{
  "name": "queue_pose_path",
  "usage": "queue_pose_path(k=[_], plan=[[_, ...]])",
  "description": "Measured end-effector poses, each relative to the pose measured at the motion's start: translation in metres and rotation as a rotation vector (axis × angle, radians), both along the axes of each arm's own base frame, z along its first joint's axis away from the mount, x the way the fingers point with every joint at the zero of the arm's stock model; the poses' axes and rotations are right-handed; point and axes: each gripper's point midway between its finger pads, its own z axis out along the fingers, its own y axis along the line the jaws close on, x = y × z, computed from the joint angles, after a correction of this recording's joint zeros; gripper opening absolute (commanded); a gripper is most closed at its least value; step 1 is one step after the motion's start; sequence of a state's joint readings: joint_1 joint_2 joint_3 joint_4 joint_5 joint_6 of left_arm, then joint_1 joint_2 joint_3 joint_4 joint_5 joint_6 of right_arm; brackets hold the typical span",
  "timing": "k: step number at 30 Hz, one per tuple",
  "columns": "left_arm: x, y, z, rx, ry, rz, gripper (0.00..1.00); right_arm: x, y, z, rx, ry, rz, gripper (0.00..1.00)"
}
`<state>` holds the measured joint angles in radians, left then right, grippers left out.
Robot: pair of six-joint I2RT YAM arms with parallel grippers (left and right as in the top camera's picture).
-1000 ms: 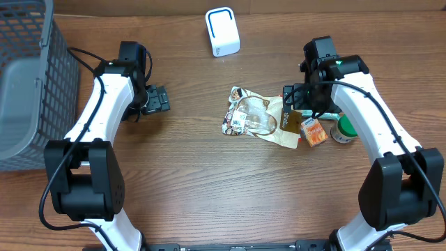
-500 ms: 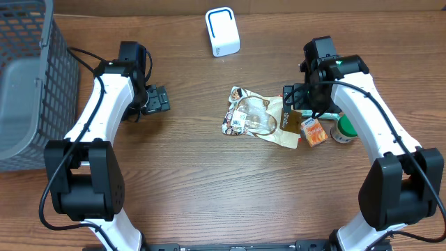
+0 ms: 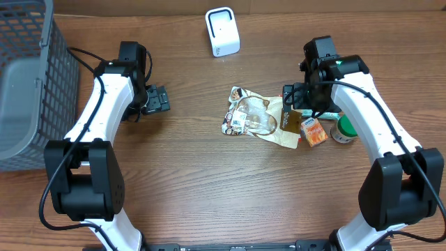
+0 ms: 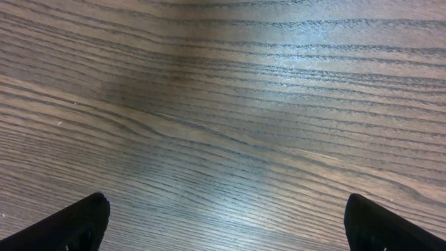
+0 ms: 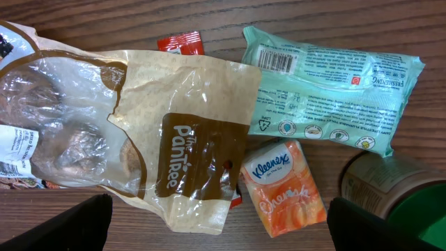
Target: Scan the item barcode
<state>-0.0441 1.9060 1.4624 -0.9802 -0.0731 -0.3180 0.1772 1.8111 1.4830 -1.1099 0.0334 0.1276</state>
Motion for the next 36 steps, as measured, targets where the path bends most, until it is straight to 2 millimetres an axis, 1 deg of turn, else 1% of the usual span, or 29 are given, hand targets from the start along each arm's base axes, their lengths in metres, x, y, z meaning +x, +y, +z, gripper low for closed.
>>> queue_pose_path(k=[3, 6, 7, 9, 12, 13, 15, 18, 24, 26, 27, 29, 30, 31, 33, 35, 36], plan=[[0.000, 0.000, 0.000, 0.000, 0.000, 0.000, 1.00, 0.000, 0.000, 0.007, 0.003, -0.021, 0.000, 1.00], [0.000, 0.000, 0.000, 0.000, 0.000, 0.000, 1.00, -0.001, 0.000, 0.029, 0.014, -0.081, 0.000, 1.00], [0.000, 0.000, 0.000, 0.000, 0.000, 0.000, 1.00, -0.002, 0.000, 0.040, 0.019, -0.109, 0.000, 1.00], [0.000, 0.000, 0.000, 0.000, 0.000, 0.000, 0.99, -0.007, -0.001, 0.073, 0.036, -0.200, 0.000, 1.00], [0.000, 0.000, 0.000, 0.000, 0.000, 0.000, 1.00, -0.013, -0.002, 0.100, 0.050, -0.277, 0.000, 1.00], [0.000, 0.000, 0.000, 0.000, 0.000, 0.000, 1.00, -0.016, -0.003, 0.113, 0.056, -0.314, 0.000, 1.00], [0.000, 0.000, 0.000, 0.000, 0.000, 0.000, 1.00, -0.022, -0.004, 0.129, 0.064, -0.360, 0.000, 1.00], [0.000, 0.000, 0.000, 0.000, 0.000, 0.000, 1.00, -0.029, -0.005, 0.148, 0.074, -0.415, 0.000, 1.00], [0.000, 0.000, 0.000, 0.000, 0.000, 0.000, 1.00, -0.043, -0.008, 0.177, 0.090, -0.506, 0.001, 1.00], [0.000, 0.000, 0.000, 0.000, 0.000, 0.000, 0.99, -0.054, -0.010, 0.197, 0.101, -0.567, 0.000, 1.00], [0.000, 0.000, 0.000, 0.000, 0.000, 0.000, 1.00, -0.064, -0.011, 0.212, 0.110, -0.616, 0.000, 1.00], [0.000, 0.000, 0.000, 0.000, 0.000, 0.000, 1.00, -0.077, -0.014, 0.230, 0.121, -0.677, 0.000, 1.00], [0.000, 0.000, 0.000, 0.000, 0.000, 0.000, 1.00, -0.086, -0.016, 0.241, 0.128, -0.719, 0.000, 1.00], [0.000, 0.000, 0.000, 0.000, 0.000, 0.000, 1.00, -0.100, -0.018, 0.256, 0.138, -0.774, 0.000, 1.00], [0.000, 0.000, 0.000, 0.000, 0.000, 0.000, 1.00, -0.117, -0.021, 0.273, 0.151, -0.842, 0.000, 1.00], [0.000, 0.000, 0.000, 0.000, 0.000, 0.000, 1.00, -0.140, -0.025, 0.293, 0.166, -0.925, -0.001, 1.00], [0.000, 0.000, 0.000, 0.000, 0.000, 0.000, 1.00, -0.148, -0.026, 0.299, 0.170, -0.952, 0.000, 1.00]])
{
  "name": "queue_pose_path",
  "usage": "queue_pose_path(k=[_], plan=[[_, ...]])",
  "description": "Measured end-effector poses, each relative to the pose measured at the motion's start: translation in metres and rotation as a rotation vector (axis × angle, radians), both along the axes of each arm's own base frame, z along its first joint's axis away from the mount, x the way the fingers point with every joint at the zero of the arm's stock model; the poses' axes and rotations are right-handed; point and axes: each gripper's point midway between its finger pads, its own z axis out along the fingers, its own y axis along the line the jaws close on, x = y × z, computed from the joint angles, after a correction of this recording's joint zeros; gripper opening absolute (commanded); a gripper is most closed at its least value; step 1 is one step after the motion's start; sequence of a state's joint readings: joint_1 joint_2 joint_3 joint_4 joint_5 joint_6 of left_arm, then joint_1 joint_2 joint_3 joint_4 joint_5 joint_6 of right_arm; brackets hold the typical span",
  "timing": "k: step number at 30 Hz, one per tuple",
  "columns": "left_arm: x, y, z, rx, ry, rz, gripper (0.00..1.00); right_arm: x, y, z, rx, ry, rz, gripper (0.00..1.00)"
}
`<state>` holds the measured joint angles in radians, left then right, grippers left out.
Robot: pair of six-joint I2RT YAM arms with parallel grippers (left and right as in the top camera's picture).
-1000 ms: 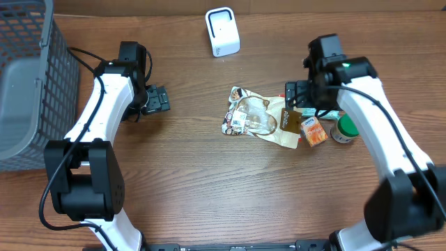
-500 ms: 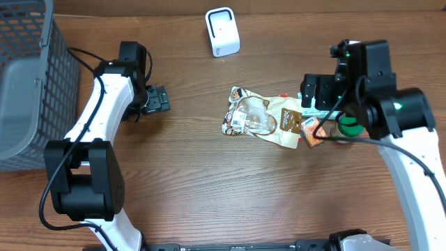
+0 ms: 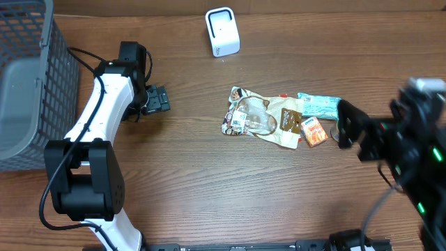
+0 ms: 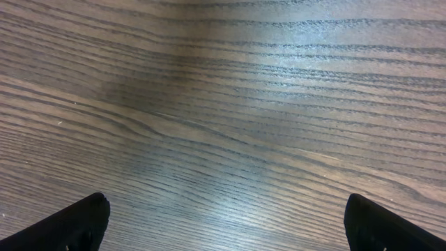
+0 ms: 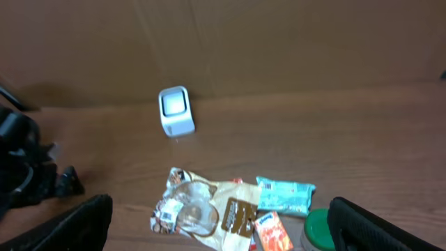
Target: Scan the item barcode
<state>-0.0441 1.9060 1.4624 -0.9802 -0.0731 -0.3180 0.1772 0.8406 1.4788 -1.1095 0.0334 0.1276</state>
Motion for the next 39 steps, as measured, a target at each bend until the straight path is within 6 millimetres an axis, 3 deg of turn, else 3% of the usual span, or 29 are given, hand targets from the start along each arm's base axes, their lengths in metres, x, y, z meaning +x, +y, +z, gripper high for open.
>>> queue_pose_path(k=[7, 12, 15, 19, 22, 26, 33, 36, 39], plan=[[0.000, 0.000, 0.000, 0.000, 0.000, 0.000, 1.00, -0.048, -0.009, 0.028, 0.027, -0.149, 0.000, 1.00], [0.000, 0.000, 0.000, 0.000, 0.000, 0.000, 1.00, -0.059, -0.010, 0.032, 0.032, -0.180, 0.000, 1.00], [0.000, 0.000, 0.000, 0.000, 0.000, 0.000, 1.00, -0.058, -0.012, 0.030, 0.025, -0.168, -0.009, 1.00], [0.000, 0.000, 0.000, 0.000, 0.000, 0.000, 1.00, -0.063, -0.029, 0.023, -0.034, -0.151, -0.089, 1.00], [0.000, 0.000, 0.000, 0.000, 0.000, 0.000, 1.00, -0.076, -0.037, 0.015, -0.055, -0.135, -0.117, 1.00], [0.000, 0.000, 0.000, 0.000, 0.000, 0.000, 0.99, -0.106, -0.046, -0.019, -0.097, -0.017, -0.129, 1.00], [0.000, 0.000, 0.000, 0.000, 0.000, 0.000, 0.99, -0.140, -0.051, -0.050, -0.123, 0.086, -0.116, 1.00], [0.000, 0.000, 0.000, 0.000, 0.000, 0.000, 1.00, -0.146, -0.052, -0.044, -0.110, 0.025, -0.115, 1.00], [0.000, 0.000, 0.000, 0.000, 0.000, 0.000, 1.00, -0.142, -0.051, -0.019, -0.066, -0.157, -0.122, 1.00]])
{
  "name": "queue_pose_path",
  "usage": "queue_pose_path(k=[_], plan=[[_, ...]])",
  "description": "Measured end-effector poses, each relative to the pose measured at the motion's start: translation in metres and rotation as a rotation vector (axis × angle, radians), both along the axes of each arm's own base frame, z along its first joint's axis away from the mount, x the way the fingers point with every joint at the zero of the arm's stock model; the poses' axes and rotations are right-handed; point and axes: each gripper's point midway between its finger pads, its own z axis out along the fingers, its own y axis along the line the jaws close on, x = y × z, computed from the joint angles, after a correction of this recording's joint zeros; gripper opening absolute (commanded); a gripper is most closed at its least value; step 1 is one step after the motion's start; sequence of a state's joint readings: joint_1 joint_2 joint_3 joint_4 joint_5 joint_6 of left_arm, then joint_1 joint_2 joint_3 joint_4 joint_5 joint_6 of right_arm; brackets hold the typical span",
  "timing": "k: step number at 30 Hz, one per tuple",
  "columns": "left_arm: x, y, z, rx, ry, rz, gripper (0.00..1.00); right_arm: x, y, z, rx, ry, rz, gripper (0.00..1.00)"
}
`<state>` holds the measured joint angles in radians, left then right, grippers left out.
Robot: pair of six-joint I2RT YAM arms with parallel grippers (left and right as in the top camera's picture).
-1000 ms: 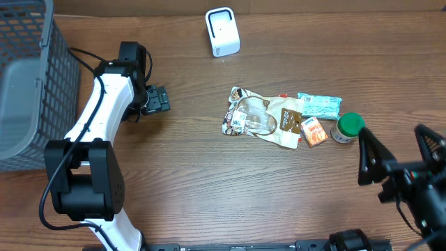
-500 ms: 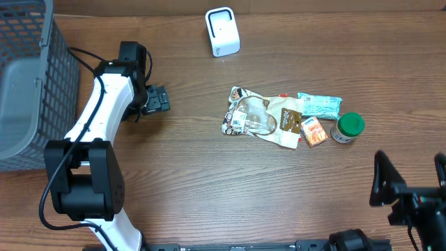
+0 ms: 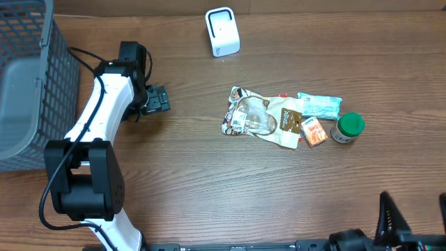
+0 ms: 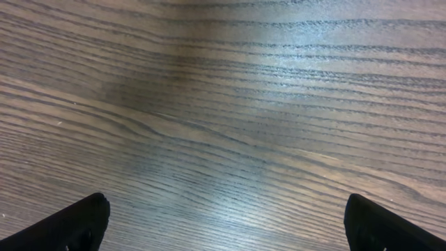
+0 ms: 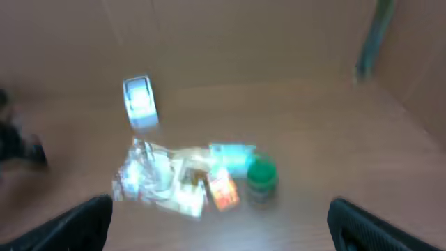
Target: Scan the item barcode
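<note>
A white barcode scanner (image 3: 222,31) stands at the back of the table. Mid-table lies a pile: a clear-and-brown bakery bag (image 3: 254,118), a teal wipes pack (image 3: 320,104), an orange tissue pack (image 3: 313,131) and a green-lidded jar (image 3: 348,127). My left gripper (image 3: 157,100) rests left of the pile, open over bare wood (image 4: 226,223). My right gripper (image 5: 223,230) is open and empty, held high and far back at the front right. Its view is blurred and takes in the scanner (image 5: 139,103) and the pile (image 5: 157,171).
A grey wire basket (image 3: 28,84) fills the left edge of the table. A cardboard wall runs behind the scanner. Black parts of the right arm (image 3: 390,216) show at the overhead view's bottom right edge.
The right arm has drawn back from the right side of the table to the front right edge, leaving the green-lidded jar in full view. The left arm and the items have not moved.
My right gripper first hung open low over the pile, by the bakery bag, wipes and tissue pack. Then it was raised and off to the right, looking at the whole table. Now it is farther back at the front edge. Nothing was picked up.
</note>
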<state>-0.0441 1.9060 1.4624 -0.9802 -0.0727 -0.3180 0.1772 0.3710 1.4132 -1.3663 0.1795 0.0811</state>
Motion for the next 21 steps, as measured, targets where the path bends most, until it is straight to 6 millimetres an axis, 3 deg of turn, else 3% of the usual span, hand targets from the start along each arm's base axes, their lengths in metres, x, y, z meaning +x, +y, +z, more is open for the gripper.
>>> queue_pose_path(k=[3, 7, 11, 17, 21], plan=[[0.000, 0.000, 0.000, 0.000, 0.000, 0.000, 0.99, 0.006, 0.001, 0.008, 0.018, -0.106, 0.000, 1.00], [0.000, 0.000, 0.000, 0.000, 0.000, 0.000, 1.00, 0.044, 0.011, 0.014, 0.058, -0.328, 0.017, 1.00], [0.000, 0.000, 0.000, 0.000, 0.001, 0.000, 0.99, 0.073, 0.024, -0.004, 0.080, -0.449, 0.065, 1.00], [0.000, 0.000, 0.000, 0.001, 0.000, 0.000, 0.99, 0.094, 0.042, -0.014, 0.107, -0.682, 0.147, 1.00], [0.000, 0.000, 0.000, 0.001, 0.000, 0.000, 1.00, 0.110, 0.052, -0.041, 0.106, -0.700, 0.191, 1.00]])
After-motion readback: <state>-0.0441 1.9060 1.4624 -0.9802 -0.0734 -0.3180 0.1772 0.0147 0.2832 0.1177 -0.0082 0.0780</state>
